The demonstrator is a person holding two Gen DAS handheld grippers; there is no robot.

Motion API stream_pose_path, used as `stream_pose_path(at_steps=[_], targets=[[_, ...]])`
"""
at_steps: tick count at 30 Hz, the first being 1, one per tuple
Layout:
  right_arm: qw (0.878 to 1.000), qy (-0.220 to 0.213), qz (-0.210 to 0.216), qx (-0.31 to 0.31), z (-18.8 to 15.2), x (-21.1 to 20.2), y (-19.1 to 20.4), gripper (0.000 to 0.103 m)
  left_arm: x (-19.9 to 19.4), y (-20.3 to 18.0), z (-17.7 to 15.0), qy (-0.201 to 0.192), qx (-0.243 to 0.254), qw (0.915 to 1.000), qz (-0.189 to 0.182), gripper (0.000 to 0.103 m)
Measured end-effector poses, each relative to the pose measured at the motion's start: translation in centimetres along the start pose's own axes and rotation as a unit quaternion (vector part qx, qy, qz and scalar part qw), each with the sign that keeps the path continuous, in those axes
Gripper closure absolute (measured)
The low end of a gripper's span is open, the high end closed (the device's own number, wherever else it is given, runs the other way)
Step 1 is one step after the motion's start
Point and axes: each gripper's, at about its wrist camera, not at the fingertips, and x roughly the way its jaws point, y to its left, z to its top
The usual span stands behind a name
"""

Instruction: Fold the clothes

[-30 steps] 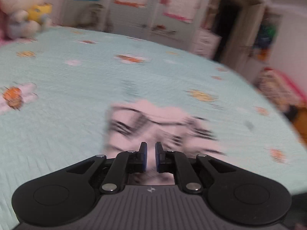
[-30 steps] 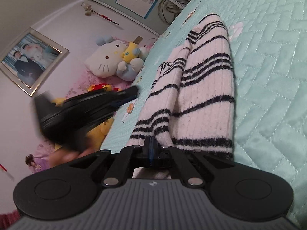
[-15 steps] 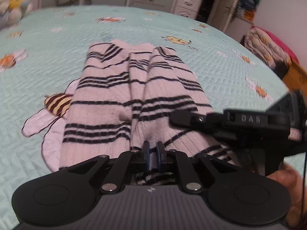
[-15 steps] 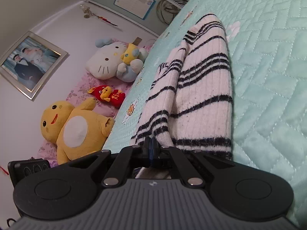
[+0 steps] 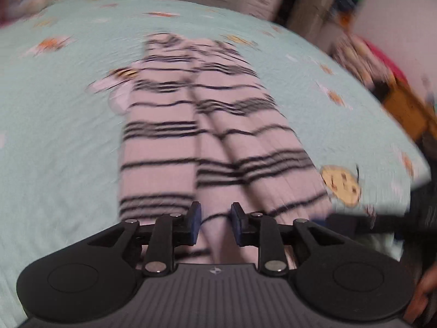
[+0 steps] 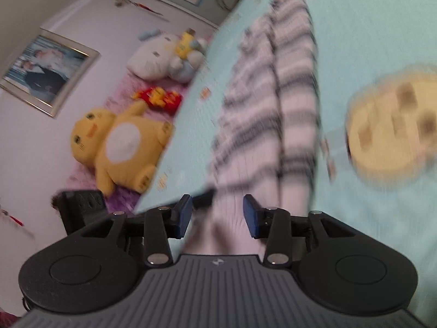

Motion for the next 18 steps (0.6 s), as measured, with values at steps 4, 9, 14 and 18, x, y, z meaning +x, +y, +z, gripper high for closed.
stream_pose_path(at_steps=[4, 9, 14, 18], targets=[[0.999, -0.027, -0.017, -0.023, -1.7, -1.2, 1.9, 0.063, -2.2, 2.5, 0.1, -0.035, -0.109, 0.9924, -0.047, 0.073], [0.977, -0.045, -0.105, -0.182, -3.8, -2.4, 7.5, 0.057, -2.6, 2.4, -0.5, -0.023, -0.114, 0.9915, -0.059, 0.072], [0.928, -0.021, -0.196, -0.316, -6.9, -0.6, 10.3, 0.057, -1.4, 2.0, -1.3, -0.011, -0.120, 0.9902, -0.071, 0.072], [0.894, -0.017, -0.256, -0.368, -8.7, 0.8, 10.7, 0.056, -0.6, 1.8, -0.8, -0.006, -0.119, 0.9902, -0.072, 0.072]])
